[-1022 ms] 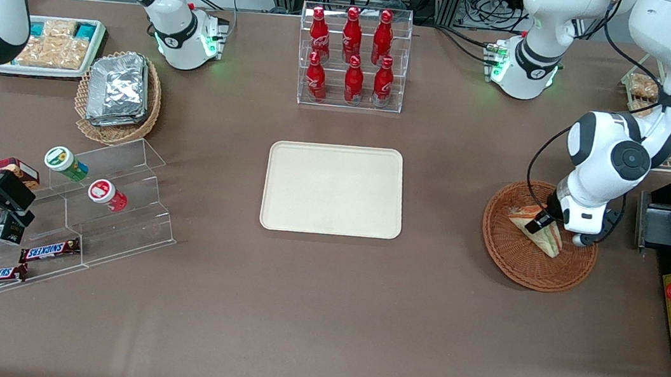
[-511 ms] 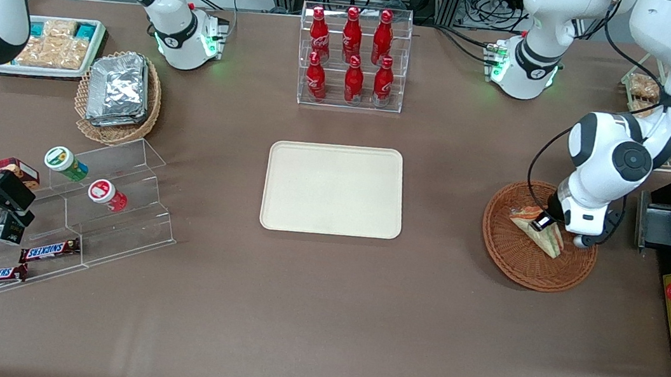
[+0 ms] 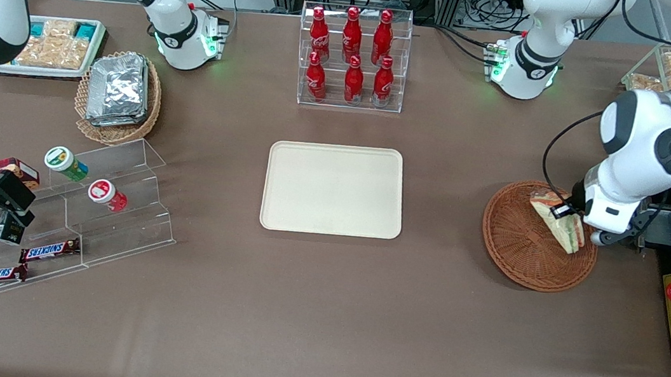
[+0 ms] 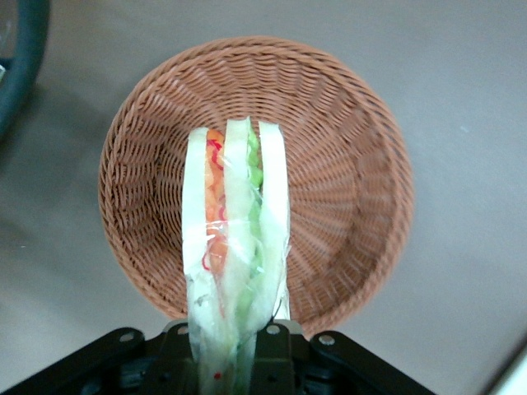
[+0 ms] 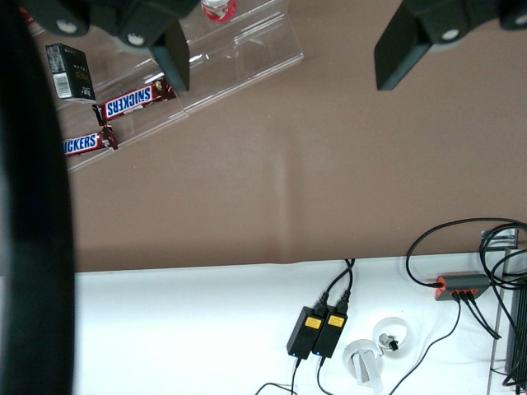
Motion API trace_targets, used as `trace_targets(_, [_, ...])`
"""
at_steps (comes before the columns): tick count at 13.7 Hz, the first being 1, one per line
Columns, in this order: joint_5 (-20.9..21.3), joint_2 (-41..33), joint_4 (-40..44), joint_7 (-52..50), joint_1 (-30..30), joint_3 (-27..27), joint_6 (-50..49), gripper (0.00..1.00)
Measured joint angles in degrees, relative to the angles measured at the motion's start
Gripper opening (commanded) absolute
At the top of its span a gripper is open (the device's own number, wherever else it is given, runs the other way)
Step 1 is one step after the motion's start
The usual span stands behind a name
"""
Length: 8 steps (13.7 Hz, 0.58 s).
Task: Place sandwich from basket to tray
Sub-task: 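Close the left gripper on the sandwich, then lift the sandwich out of the basket and carry it toward the tray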
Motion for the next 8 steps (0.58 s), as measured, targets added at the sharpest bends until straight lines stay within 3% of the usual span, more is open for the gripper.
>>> trace_targets(2, [0.0, -0.1, 4.3, 1.0, -0.1, -4.3, -4.6, 0.0])
trace_targets(8, [0.5, 1.3, 6.4, 1.0, -0.8, -19.0, -4.9, 0.0])
